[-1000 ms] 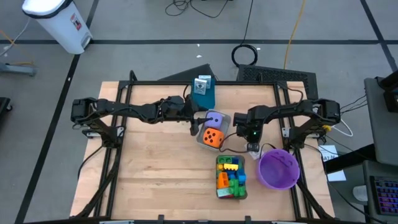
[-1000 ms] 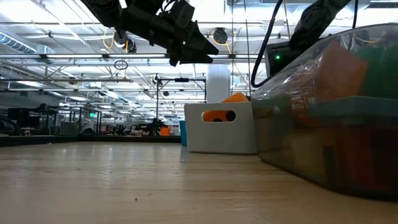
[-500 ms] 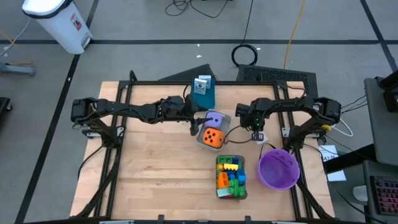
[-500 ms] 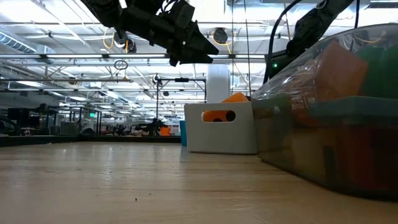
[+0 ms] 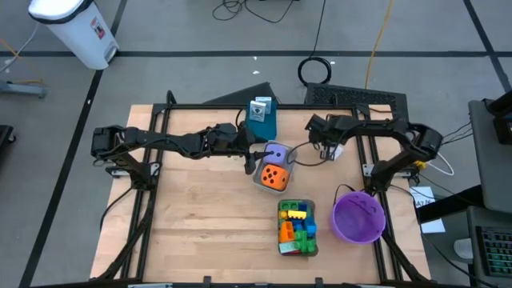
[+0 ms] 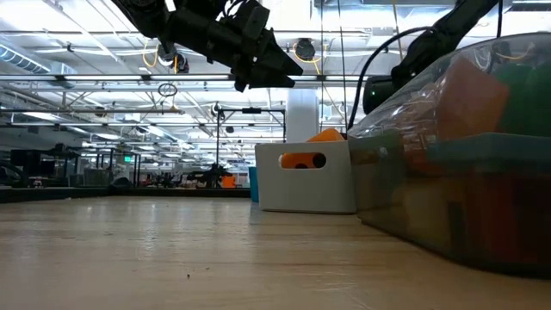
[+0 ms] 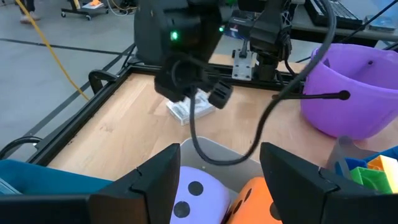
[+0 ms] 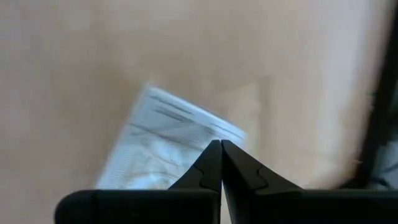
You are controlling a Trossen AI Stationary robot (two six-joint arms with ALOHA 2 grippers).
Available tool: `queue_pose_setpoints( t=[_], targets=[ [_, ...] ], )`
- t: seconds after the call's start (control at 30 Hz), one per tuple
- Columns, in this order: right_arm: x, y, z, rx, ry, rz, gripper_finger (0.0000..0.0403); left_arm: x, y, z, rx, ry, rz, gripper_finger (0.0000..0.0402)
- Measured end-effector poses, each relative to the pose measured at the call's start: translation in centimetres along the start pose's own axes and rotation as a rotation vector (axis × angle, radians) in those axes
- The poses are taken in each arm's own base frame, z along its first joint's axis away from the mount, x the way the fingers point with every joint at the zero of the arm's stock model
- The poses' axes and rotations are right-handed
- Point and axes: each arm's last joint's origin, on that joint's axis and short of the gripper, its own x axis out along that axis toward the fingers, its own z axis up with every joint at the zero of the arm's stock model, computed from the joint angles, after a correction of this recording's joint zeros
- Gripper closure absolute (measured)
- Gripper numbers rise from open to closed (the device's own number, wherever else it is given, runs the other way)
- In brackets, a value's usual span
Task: Pick & Place Toys
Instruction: Put the brown deck of cards into the blue bin
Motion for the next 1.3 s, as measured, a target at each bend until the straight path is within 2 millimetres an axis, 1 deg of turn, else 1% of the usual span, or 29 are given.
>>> queue_pose_setpoints(
  t=[0.1,0.27,0.4,0.47,0.53,0.6,0.73,0.87,1.03,1.1,1.13,1.3],
  targets=[
    [-1.0,-0.5,-0.3,0.034,-0.032,-0.056,0.0402,0.0,0.0,0.0,0.0,0.0,0.0,0.0174],
    [-4.0,-1.2,-1.6,0.158,-0.154,-0.103,0.0402,0.0,0.1,0.1,0.007,-0.006,0.003,0.0174],
    [-6.5,-1.4,-3.2,0.21,-0.291,-0.023,0.0395,0.0,0.2,0.1,0.019,-0.009,0.008,0.0174],
    [-7.4,-1.6,-4.0,0.287,-0.355,0.035,0.038,0.0,0.2,0.1,0.021,-0.008,0.007,0.0174],
    [-7.8,-1.8,-4.7,0.378,-0.378,0.092,0.0354,0.0,0.2,0.1,0.021,-0.008,0.004,0.0174],
    [-7.8,-2.0,-5.3,0.438,-0.362,0.139,0.0317,0.0,0.2,0.1,0.021,-0.008,0.005,0.0174],
    [-7.1,-2.3,-5.9,0.488,-0.289,0.199,0.0224,0.0,0.2,0.1,0.021,-0.008,0.005,0.0174],
    [-6.0,-2.5,-5.7,0.492,-0.212,0.218,0.013,0.0,0.2,0.1,0.021,-0.008,0.005,0.0174],
    [-4.5,-2.5,-4.9,0.471,-0.135,0.243,0.0038,0.0,0.2,0.1,0.019,-0.008,0.005,0.0174],
    [-3.8,-2.5,-4.6,0.454,-0.106,0.253,0.0013,0.0,0.2,0.1,0.017,-0.008,0.005,0.0174],
    [-3.6,-2.5,-4.5,0.449,-0.095,0.257,0.0008,0.0,0.2,0.1,0.017,-0.008,0.005,0.0174],
    [-2.3,-2.5,-3.6,0.431,-0.068,0.267,0.0015,0.0,0.2,0.1,0.017,-0.008,0.005,0.0174]
  ],
)
